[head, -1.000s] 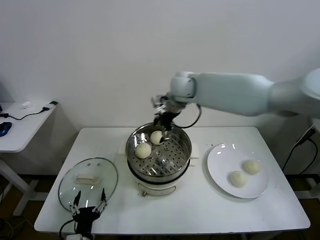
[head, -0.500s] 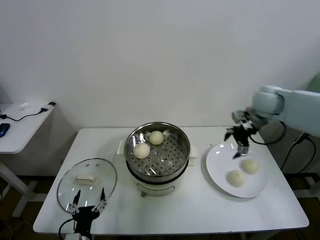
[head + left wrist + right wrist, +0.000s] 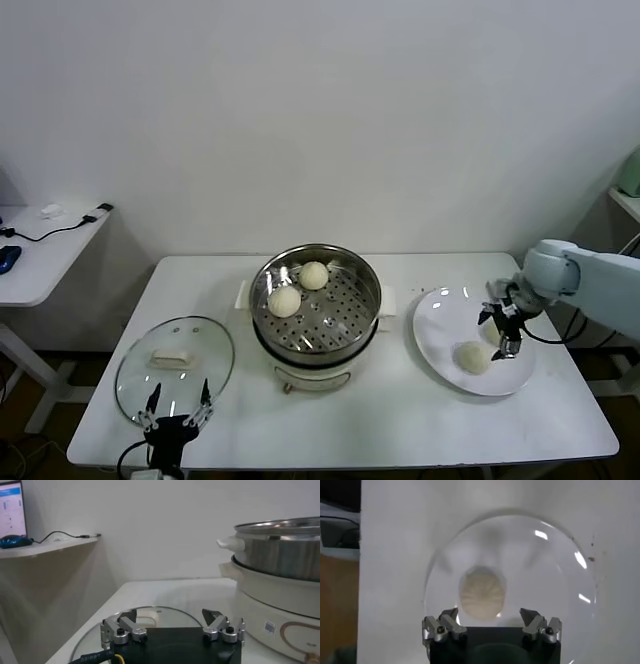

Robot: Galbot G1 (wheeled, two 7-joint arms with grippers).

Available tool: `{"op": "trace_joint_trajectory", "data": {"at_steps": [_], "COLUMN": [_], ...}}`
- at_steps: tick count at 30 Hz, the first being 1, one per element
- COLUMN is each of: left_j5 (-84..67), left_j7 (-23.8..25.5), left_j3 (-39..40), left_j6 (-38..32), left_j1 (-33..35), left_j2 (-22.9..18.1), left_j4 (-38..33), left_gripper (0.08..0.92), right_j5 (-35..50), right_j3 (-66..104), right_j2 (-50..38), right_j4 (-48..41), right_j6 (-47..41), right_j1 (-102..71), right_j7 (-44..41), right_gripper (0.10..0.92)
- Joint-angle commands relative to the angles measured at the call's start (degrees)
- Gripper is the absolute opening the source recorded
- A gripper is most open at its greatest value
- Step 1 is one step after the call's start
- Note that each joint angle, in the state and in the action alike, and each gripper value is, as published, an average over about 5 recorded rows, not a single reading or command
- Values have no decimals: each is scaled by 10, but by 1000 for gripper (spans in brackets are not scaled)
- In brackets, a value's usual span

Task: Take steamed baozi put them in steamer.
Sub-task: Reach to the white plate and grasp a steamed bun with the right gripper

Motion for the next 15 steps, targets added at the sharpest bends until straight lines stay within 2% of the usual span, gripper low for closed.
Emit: {"op": "trace_joint_trajectory", "data": {"at_steps": [1,11,15], "left_j5": [1,5,7], "left_j7": [1,0,-1], "left_j3": [0,2,4], "left_j6": [0,-1,-2], "left_j1": [1,3,6], "left_j2": [0,-1,-2], "left_j4": [0,-2,-4], "left_gripper": [823,823,823], "right_j5": [-36,-35,-26], "right_j3": [80,118,127], "right_j2": [-7,0,-1], "right_j4": [-26,-30,-27], "right_j6": [-14,-19,-16], "right_j1": [-113,-140,-140], "right_j7": [24,35,34], "right_gripper": [823,809,733]}}
